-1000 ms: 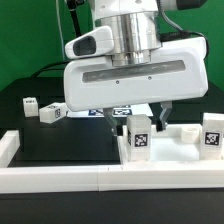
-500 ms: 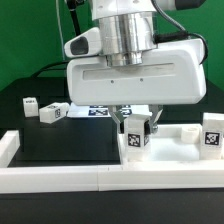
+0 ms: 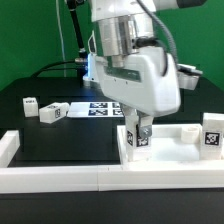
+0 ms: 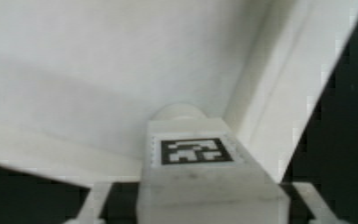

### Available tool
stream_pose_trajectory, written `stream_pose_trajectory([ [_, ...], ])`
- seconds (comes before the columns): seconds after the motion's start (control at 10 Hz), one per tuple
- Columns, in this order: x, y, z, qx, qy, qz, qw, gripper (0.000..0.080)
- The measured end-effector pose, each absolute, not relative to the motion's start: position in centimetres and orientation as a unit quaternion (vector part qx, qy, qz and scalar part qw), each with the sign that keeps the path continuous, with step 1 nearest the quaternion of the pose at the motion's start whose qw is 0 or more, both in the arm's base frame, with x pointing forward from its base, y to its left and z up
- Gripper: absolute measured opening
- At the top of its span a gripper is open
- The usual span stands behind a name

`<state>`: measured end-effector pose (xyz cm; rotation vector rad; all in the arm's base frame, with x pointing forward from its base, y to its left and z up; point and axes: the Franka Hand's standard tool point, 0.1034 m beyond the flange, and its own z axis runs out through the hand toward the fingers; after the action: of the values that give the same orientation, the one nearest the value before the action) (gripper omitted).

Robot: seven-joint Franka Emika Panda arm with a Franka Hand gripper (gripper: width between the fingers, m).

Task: Assemble square table

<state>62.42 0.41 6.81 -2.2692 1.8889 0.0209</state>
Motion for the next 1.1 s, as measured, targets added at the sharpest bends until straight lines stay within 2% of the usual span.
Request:
stream_pose_trajectory([
  [0.3, 62.39, 0.67, 6.77, -0.706, 0.701, 0.015, 0.098, 0.0293],
  [0.5, 62.26, 0.18, 6.71, -0.621, 0.775, 0.039, 0.112, 0.0293],
  [0.8, 62.11, 0.21, 6.7, -0.541, 0.832, 0.055, 0.107, 0.0294],
  [1.1, 62.06, 0.19, 6.68, -0.552, 0.826, 0.052, 0.105, 0.0294],
])
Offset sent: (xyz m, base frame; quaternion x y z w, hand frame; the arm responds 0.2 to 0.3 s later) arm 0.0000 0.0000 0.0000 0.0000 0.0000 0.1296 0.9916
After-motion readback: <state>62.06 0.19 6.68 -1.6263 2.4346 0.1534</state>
